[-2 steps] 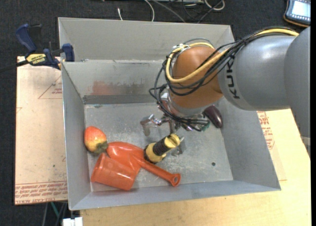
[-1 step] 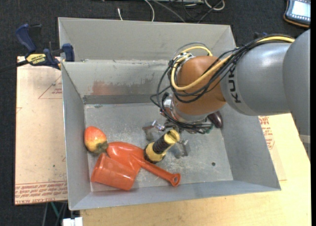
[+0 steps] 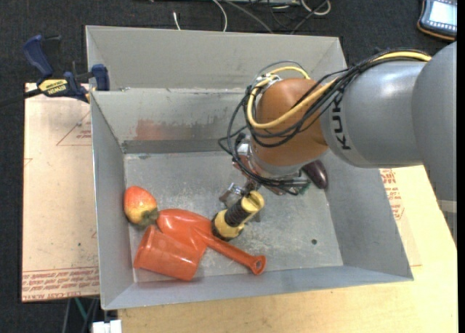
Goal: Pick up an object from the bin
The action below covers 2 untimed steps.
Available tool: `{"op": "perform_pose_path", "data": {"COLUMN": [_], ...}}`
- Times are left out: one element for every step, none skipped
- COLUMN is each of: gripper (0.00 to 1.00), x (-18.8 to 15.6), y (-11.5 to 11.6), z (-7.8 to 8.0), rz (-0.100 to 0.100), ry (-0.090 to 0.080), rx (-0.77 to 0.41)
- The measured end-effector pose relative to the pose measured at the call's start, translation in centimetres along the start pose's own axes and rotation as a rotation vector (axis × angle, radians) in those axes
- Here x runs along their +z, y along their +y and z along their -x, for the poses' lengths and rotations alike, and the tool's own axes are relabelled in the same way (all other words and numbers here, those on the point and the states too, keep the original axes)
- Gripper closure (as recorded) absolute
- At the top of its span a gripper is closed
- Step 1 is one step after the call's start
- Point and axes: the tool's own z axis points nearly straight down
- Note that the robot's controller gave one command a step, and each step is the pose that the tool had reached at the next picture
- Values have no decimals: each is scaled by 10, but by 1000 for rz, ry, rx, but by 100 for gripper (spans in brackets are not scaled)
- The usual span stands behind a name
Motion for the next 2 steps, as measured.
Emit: {"op": "perform_pose_path", "data": {"gripper": [100, 100], "x": [0, -16], "y": [0, 3], "z": [0, -2], "rz": [0, 8], "ry": [0, 7], "rx": [0, 1]}}
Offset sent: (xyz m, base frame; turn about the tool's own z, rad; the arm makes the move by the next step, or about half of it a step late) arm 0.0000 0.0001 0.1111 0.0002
